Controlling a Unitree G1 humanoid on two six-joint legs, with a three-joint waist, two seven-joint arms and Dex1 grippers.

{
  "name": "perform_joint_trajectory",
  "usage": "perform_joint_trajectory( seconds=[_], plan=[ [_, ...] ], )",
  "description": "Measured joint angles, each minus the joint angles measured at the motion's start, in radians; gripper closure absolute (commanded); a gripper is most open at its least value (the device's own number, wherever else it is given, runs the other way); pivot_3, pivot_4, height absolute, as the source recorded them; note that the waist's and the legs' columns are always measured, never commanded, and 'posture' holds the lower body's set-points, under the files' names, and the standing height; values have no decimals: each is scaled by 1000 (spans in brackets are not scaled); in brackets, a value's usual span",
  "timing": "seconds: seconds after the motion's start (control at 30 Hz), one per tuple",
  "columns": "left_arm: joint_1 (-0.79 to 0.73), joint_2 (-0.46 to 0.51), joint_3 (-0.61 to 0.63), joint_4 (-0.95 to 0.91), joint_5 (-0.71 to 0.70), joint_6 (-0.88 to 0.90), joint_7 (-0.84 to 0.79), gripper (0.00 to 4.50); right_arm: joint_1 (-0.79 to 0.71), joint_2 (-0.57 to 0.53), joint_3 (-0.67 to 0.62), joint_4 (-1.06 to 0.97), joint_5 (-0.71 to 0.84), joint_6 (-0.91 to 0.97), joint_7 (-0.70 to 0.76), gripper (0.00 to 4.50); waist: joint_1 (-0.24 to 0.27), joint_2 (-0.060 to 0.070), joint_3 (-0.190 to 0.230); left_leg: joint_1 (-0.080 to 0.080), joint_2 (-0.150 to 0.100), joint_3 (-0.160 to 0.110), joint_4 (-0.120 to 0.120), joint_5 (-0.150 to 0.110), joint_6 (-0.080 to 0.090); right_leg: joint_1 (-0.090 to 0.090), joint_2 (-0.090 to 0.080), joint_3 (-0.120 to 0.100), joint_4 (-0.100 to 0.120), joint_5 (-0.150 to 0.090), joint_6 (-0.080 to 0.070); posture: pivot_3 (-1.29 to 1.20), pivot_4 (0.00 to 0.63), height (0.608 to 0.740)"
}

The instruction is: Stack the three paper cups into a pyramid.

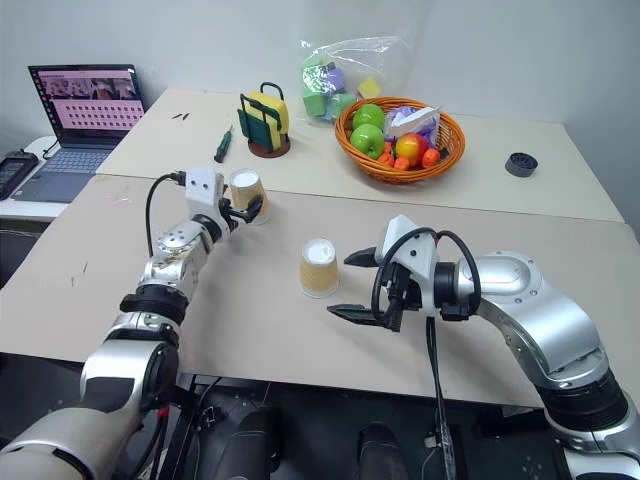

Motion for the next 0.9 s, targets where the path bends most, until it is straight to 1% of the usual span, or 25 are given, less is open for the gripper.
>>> perform_joint_trajectory(
  seconds=[0.2,0.3,0.5,0.6,0.67,0.7,0.9],
  plan=[
    [-68,-38,12,121,2,-44,-23,61,2,1,-2,0,-1,0,-10,0,0,0,0,0,0,0,0,0,0,0,0,0,0,0,0,0,150,661],
    [-98,-39,18,167,3,-56,-19,61,7,1,-3,0,-1,0,-17,0,-1,0,0,0,0,0,0,0,0,0,0,0,0,0,0,0,150,661],
    [-122,-39,23,200,10,-95,-10,61,17,0,-4,-4,-1,0,-28,0,-1,0,0,0,0,0,0,0,0,0,0,0,0,0,0,0,150,661],
    [-122,-39,23,211,12,-109,-10,727,20,0,-4,-9,-1,0,-30,0,-1,0,0,0,0,0,0,0,0,0,0,0,0,0,0,0,150,661],
    [-122,-39,23,213,14,-109,-10,1461,22,0,-4,-9,-1,0,-31,0,-1,0,0,0,0,0,0,0,0,0,0,0,0,0,0,0,150,661],
    [-122,-39,23,213,15,-109,-11,1729,23,0,-4,-9,-1,0,-32,0,-1,0,0,0,0,0,0,0,0,0,0,0,0,0,0,0,150,661],
    [-122,-39,23,213,24,-110,-12,1729,24,0,-4,-9,-1,0,-33,0,-1,0,0,0,0,0,0,0,0,0,0,0,0,0,0,0,150,661]
  ],
)
